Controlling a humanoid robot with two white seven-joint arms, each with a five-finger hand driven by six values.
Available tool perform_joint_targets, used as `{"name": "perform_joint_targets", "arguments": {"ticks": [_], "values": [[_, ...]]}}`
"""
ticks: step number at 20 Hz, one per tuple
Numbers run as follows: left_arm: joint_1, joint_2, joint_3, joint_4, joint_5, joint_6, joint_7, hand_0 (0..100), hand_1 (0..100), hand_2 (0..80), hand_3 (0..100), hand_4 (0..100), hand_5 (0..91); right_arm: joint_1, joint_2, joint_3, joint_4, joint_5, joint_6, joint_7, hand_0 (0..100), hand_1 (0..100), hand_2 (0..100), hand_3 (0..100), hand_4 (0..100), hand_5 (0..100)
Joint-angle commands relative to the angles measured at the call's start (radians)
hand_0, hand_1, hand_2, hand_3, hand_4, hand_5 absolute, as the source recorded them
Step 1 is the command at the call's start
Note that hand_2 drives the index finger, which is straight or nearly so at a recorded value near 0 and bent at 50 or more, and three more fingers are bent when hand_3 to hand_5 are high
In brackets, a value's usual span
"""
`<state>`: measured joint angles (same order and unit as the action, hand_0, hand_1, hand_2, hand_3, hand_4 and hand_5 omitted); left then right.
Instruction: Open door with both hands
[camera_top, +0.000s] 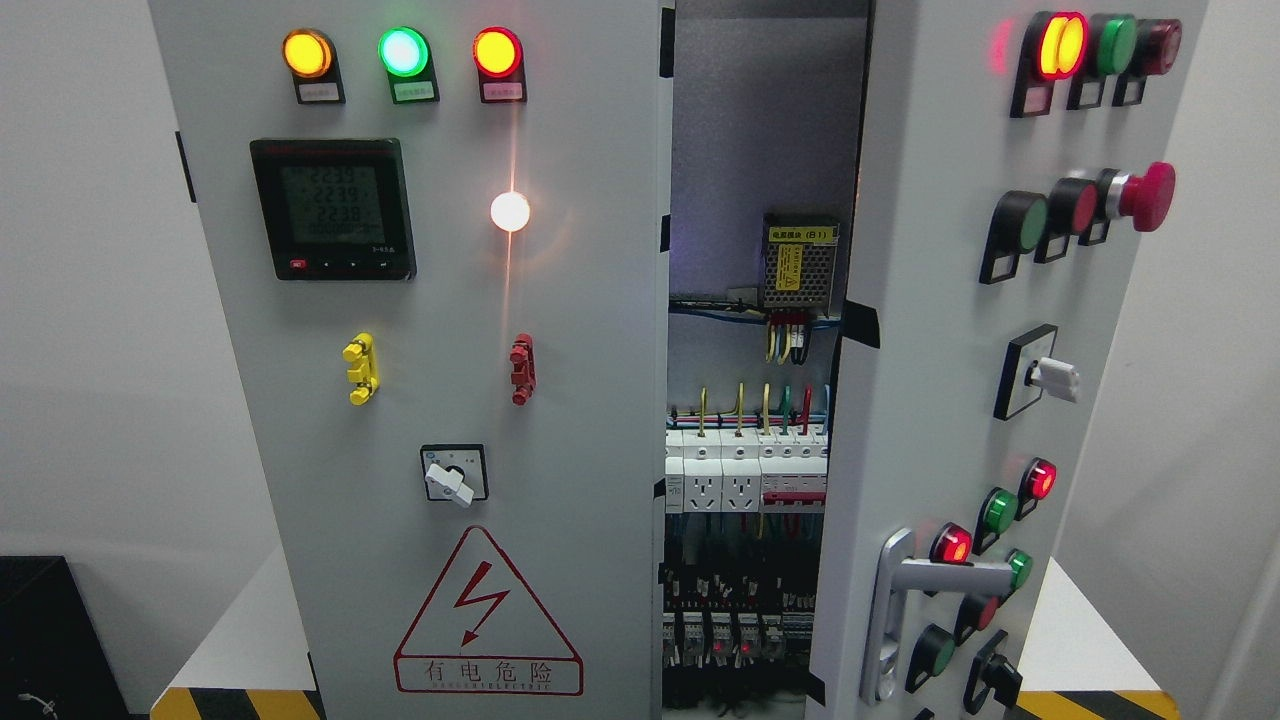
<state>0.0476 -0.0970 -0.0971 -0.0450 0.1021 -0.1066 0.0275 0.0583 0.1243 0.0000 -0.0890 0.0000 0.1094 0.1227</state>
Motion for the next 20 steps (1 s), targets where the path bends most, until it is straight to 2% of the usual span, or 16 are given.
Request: {"name": "perform_joint_targets", "arguments": {"ticks": [1,8,11,15,17,20], "values": [[0.0,0.0,-0.001,-0.001,0.001,0.001,0.0,0,0,0.0,0,0,0.0,0.0,0.0,0.031,0.0,-0.029,0.0,0.0,0,0,0,0,0,0],[0.012,0.006,-0.003,-0.031,-0.001,-0.001,0.0,0,0,0.0,0,0,0.0,0.0,0.0,0.031,0.0,-0.029,0.0,0.0,0,0,0,0,0,0],[0.066,0.025,-0.003,-0.169,-0.001,-0.001,0.0,0,0,0.0,0,0,0.0,0.0,0.0,0.031,0.0,-0.029,0.0,0.0,0,0,0,0,0,0],[0.139,0.095,-0.018,-0.392,-0.001,-0.002,0.0,0,0,0.0,0,0,0.0,0.0,0.0,0.031,0.0,-0.029,0.0,0.0,0,0,0,0,0,0],[0.166,0.127,-0.067,-0.482,-0.001,-0.017,0.0,0,0,0.0,0,0,0.0,0.0,0.0,0.031,0.0,-0.029,0.0,0.0,0,0,0,0,0,0],[0.207,0.232,-0.225,-0.652,0.001,-0.079,0.0,0,0,0.0,0,0,0.0,0.0,0.0,0.031,0.0,-0.029,0.0,0.0,0,0,0,0,0,0]]}}
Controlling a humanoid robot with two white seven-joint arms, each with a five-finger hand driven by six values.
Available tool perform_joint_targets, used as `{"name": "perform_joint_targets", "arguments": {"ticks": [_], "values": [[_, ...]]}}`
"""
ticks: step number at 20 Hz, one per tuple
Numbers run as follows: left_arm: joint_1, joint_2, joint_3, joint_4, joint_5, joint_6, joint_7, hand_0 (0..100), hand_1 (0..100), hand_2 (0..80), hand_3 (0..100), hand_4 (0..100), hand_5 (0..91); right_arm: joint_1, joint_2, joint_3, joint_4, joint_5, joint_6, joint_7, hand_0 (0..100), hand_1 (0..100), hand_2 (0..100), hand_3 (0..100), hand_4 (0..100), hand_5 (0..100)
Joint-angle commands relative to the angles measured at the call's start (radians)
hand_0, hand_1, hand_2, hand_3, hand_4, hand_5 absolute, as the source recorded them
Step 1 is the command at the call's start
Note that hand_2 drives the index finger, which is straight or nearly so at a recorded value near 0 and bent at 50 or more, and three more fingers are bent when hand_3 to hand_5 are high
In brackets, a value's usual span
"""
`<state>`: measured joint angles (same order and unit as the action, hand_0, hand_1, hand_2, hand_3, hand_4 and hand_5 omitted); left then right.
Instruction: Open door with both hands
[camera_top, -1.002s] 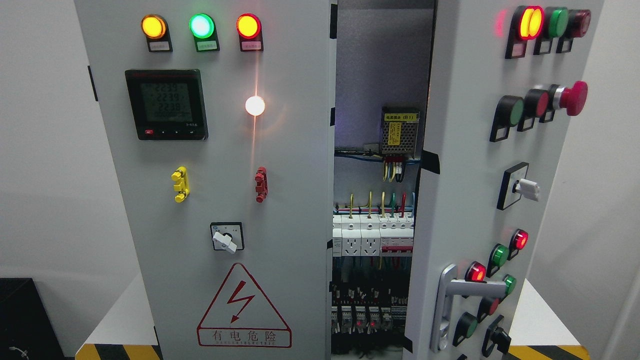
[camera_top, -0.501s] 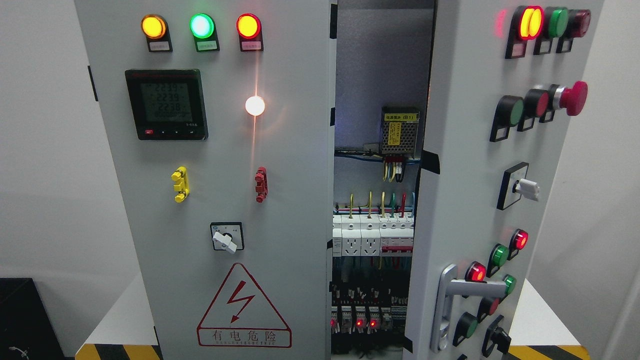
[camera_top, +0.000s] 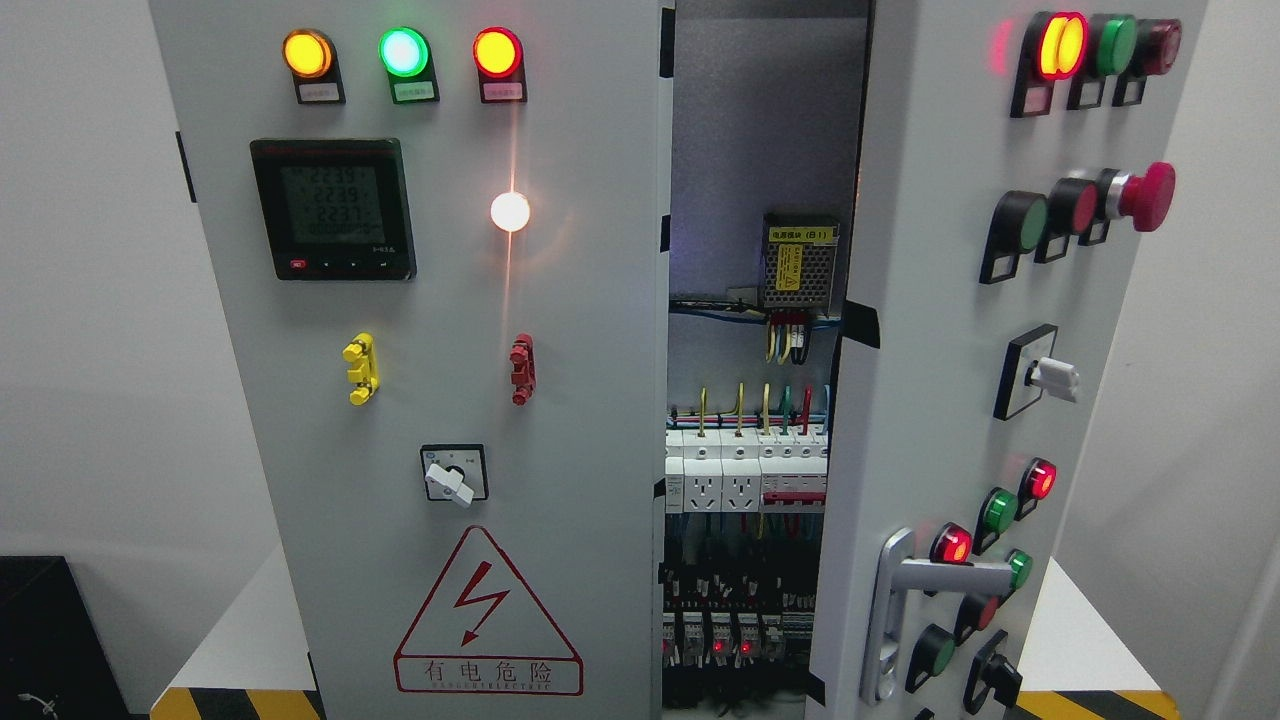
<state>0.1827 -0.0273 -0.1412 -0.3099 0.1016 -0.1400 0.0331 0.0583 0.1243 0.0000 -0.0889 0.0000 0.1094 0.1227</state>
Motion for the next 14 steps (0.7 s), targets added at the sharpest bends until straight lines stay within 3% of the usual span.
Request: {"name": "perform_joint_targets", "arguments": {"ticks": [1,8,14], "values": [[0.076,0.203,-0.234,-0.444,0.003,-0.064,-0.005,0,0,0.0,0,0,0.0,0.0,0.0,0.031,0.0,-0.029,-0.001,0.0,0,0,0,0,0,0],[0.119,0.397,-0.371,-0.82,0.006,-0.075,-0.005,0,0,0.0,0,0,0.0,0.0,0.0,0.031,0.0,-0.029,-0.001,0.0,0,0,0,0,0,0],[0.218,0.608,-0.386,-1.26,0.007,-0.075,-0.005,0,0,0.0,0,0,0.0,0.0,0.0,0.031,0.0,-0.029,-0.001,0.0,0,0,0,0,0,0]]}}
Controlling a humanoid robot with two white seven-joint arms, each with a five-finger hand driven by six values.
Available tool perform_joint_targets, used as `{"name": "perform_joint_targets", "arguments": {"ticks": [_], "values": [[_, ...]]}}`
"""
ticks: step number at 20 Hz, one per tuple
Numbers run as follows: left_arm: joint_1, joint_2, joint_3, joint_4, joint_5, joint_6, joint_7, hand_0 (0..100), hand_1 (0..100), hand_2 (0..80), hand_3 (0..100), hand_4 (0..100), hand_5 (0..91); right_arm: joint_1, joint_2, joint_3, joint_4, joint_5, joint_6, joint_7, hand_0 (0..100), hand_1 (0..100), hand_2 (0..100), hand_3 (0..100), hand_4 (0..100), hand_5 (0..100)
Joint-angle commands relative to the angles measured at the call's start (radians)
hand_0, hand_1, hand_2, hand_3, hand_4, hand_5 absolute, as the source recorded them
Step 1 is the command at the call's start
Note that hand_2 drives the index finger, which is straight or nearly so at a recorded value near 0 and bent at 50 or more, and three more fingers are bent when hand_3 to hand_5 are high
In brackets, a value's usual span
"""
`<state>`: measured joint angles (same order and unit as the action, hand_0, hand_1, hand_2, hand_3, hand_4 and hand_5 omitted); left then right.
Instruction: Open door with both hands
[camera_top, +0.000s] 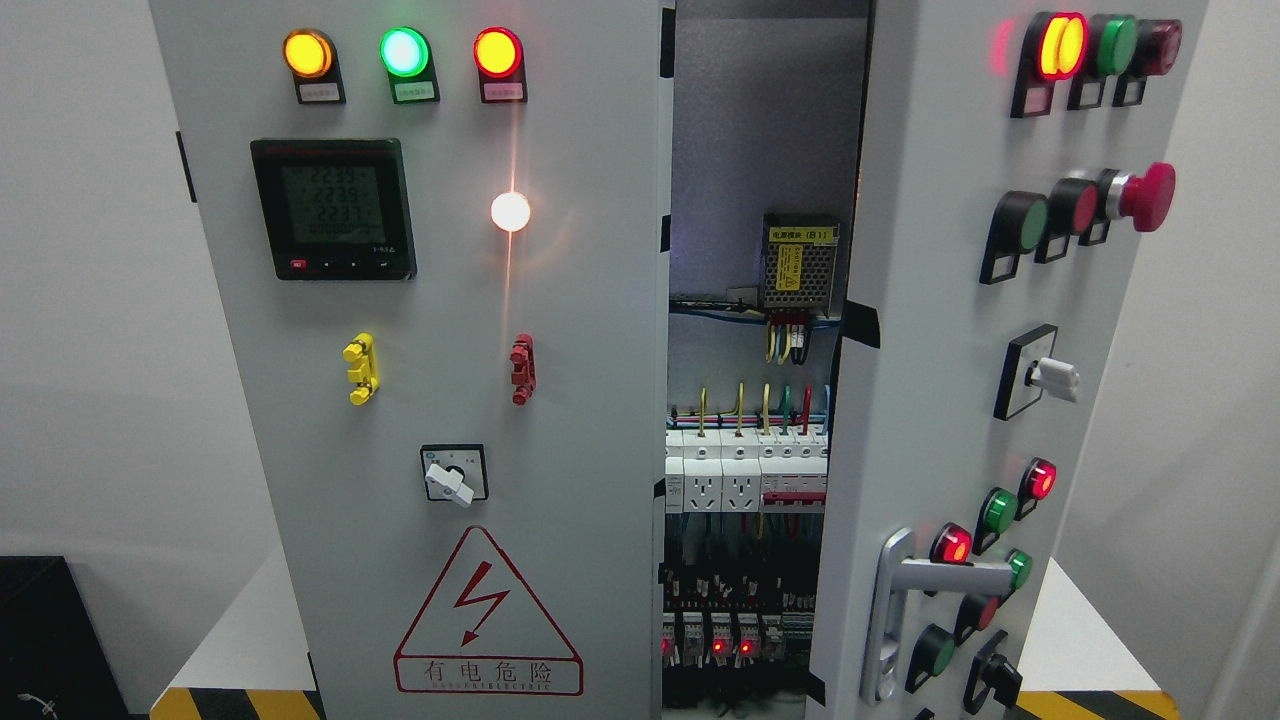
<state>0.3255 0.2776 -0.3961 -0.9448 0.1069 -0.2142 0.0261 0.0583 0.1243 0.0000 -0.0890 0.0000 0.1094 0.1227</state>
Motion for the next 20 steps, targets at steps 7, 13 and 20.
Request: {"name": "perform_joint_targets", "arguments": {"ticks": [7,13,20], "values": [[0.087,0.44,-0.13,-0.89,0.053,-0.062,0.002,0,0,0.0,0,0,0.0,0.0,0.0,0.031,0.0,-0.029,-0.001,0.0,0,0,0,0,0,0],[0.067,0.485,-0.132,-0.977,0.151,-0.097,0.002,0,0,0.0,0,0,0.0,0.0,0.0,0.031,0.0,-0.029,-0.001,0.0,0,0,0,0,0,0],[-0.054,0.52,-0.132,-1.085,0.206,-0.096,0.002,0,0,0.0,0,0,0.0,0.0,0.0,0.031,0.0,-0.029,-0.001,0.0,0,0,0,0,0,0]]}}
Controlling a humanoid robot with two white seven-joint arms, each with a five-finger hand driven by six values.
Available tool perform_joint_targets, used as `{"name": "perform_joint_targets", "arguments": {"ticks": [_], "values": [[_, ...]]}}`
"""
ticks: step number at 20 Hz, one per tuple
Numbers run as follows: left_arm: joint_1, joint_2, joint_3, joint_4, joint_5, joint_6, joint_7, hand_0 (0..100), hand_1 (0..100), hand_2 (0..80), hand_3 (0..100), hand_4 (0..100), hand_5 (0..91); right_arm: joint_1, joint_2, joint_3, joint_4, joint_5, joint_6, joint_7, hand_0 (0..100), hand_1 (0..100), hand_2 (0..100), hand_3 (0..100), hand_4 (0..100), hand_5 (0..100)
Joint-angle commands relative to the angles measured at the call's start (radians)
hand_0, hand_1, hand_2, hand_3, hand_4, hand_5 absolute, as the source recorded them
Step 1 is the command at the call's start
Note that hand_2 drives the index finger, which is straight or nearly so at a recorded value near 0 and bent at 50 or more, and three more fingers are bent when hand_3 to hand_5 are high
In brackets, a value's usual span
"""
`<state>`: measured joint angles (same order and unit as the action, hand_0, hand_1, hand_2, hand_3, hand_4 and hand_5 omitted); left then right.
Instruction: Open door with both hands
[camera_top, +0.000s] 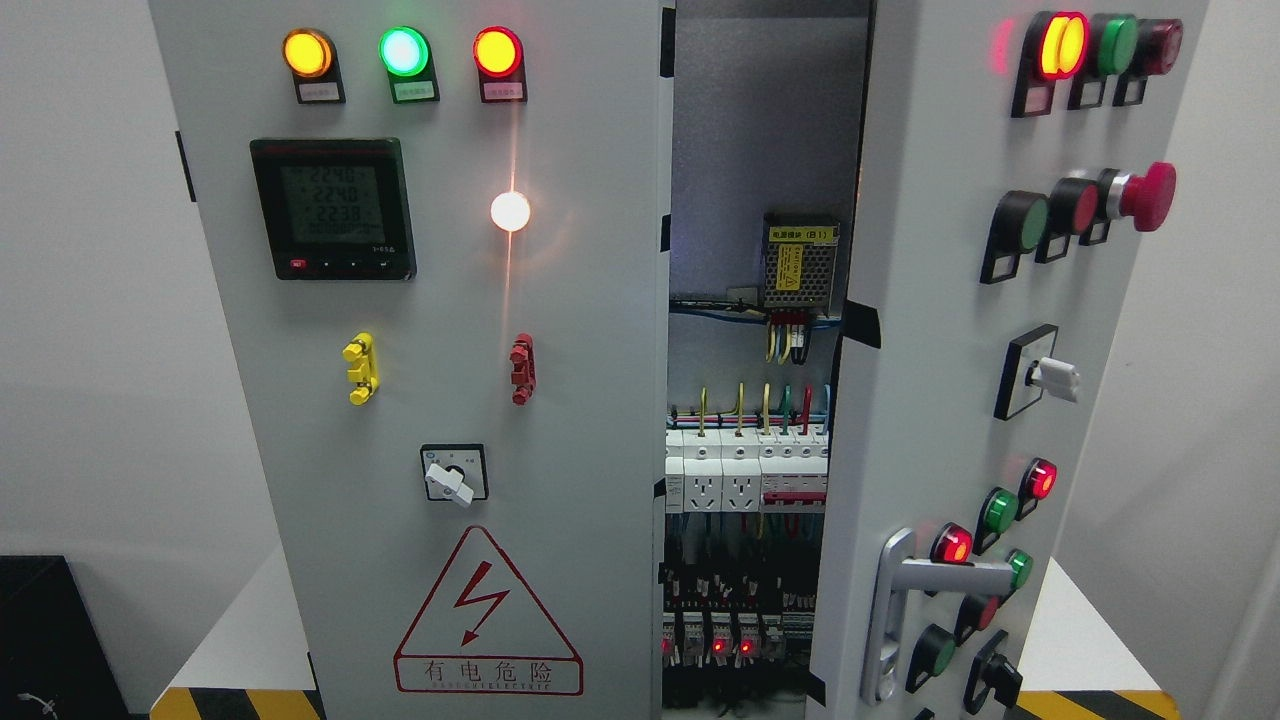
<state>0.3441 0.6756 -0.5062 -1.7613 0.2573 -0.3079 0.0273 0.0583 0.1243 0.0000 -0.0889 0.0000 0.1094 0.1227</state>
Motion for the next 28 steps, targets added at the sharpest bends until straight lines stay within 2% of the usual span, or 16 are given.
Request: {"name": "perform_joint_targets", "arguments": {"ticks": [1,4,8,11,22,28], "values": [[-0.109,0.131,-0.023,-0.271,0.092,0.0,0.0,0,0,0.0,0,0,0.0,0.0,0.0,0.031,0.0,-0.029,0.0,0.0,0,0,0,0,0,0],[-0.189,0.171,-0.026,-0.274,0.172,0.0,0.0,0,0,0.0,0,0,0.0,0.0,0.0,0.031,0.0,-0.029,0.0,0.0,0,0,0,0,0,0],[-0.284,0.216,-0.066,-0.29,0.215,-0.004,0.0,0,0,0.0,0,0,0.0,0.0,0.0,0.031,0.0,-0.029,0.0,0.0,0,0,0,0,0,0],[-0.378,0.248,-0.121,-0.308,0.272,-0.005,0.0,0,0,0.0,0,0,0.0,0.0,0.0,0.031,0.0,-0.029,0.0,0.0,0,0,0,0,0,0],[-0.813,0.272,-0.327,-0.308,0.485,0.004,-0.001,0,0,0.0,0,0,0.0,0.0,0.0,0.031,0.0,-0.029,0.0,0.0,0,0,0,0,0,0],[-0.999,0.263,-0.408,-0.308,0.609,0.019,-0.003,0,0,0.0,0,0,0.0,0.0,0.0,0.031,0.0,-0.029,0.0,0.0,0,0,0,0,0,0]]}}
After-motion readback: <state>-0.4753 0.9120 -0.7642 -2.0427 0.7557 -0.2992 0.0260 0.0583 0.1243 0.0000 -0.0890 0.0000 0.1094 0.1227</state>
